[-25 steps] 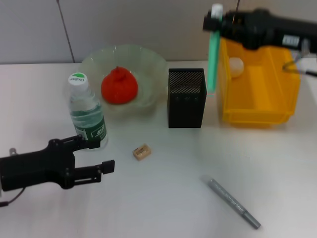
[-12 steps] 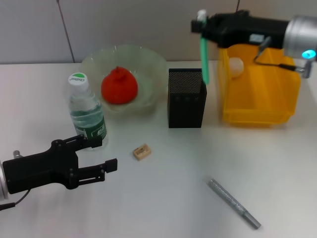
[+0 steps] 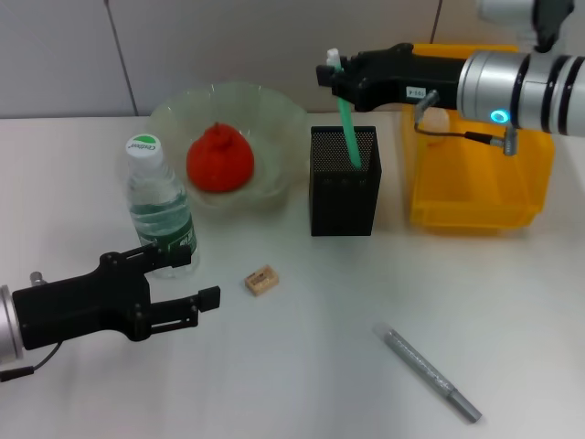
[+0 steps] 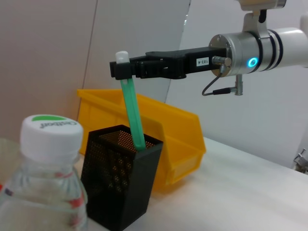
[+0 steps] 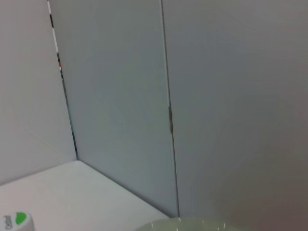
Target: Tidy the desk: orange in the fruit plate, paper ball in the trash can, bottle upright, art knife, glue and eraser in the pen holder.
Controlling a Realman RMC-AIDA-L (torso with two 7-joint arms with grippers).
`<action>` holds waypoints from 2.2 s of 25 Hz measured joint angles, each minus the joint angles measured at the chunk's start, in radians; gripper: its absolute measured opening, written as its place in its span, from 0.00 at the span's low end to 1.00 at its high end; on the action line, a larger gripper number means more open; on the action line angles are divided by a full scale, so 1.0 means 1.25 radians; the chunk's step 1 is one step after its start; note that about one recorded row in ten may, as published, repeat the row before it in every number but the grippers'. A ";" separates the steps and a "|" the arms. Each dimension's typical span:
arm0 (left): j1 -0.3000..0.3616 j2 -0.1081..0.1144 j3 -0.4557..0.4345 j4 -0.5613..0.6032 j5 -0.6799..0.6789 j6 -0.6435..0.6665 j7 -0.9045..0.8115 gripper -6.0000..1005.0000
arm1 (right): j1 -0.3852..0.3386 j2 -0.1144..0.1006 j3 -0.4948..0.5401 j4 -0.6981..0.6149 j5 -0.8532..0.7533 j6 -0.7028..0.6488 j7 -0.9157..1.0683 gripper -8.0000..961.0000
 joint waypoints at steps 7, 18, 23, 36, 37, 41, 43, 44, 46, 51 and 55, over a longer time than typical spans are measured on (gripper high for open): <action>-0.006 0.000 0.000 -0.001 0.000 -0.013 -0.002 0.81 | 0.020 -0.001 -0.070 0.006 -0.018 0.058 0.081 0.22; -0.014 -0.001 -0.001 -0.010 -0.004 -0.007 -0.008 0.81 | 0.016 0.000 -0.072 0.000 -0.023 0.061 0.093 0.23; -0.014 -0.001 -0.001 -0.009 -0.004 -0.006 -0.004 0.81 | 0.014 0.001 -0.072 0.000 -0.027 0.062 0.099 0.24; -0.021 -0.001 0.000 -0.010 -0.001 -0.012 0.006 0.81 | -0.079 0.001 -0.124 -0.233 -0.094 -0.040 0.298 0.48; -0.020 -0.001 0.000 -0.010 -0.001 -0.012 0.006 0.81 | -0.094 -0.002 -0.154 -0.318 -0.135 -0.108 0.370 0.51; -0.015 0.000 0.000 -0.010 0.000 -0.014 0.012 0.81 | -0.093 0.000 -0.185 -0.435 -0.236 -0.210 0.475 0.62; -0.014 0.000 0.000 -0.010 0.000 -0.016 0.013 0.81 | -0.070 0.002 -0.221 -0.503 -0.303 -0.291 0.555 0.62; -0.014 0.000 0.000 -0.010 0.000 -0.016 0.013 0.81 | -0.070 0.002 -0.221 -0.503 -0.303 -0.291 0.555 0.62; -0.013 0.003 0.000 -0.006 0.008 -0.018 0.013 0.81 | -0.032 0.001 -0.234 -0.509 -0.352 -0.350 0.606 0.62; -0.012 0.004 0.001 0.000 0.017 -0.010 0.014 0.81 | 0.105 0.004 -0.242 -0.420 -0.510 -0.455 0.684 0.62; -0.012 0.004 0.001 0.027 0.070 0.014 0.016 0.81 | 0.181 0.006 -0.306 -0.285 -0.543 -0.426 0.685 0.62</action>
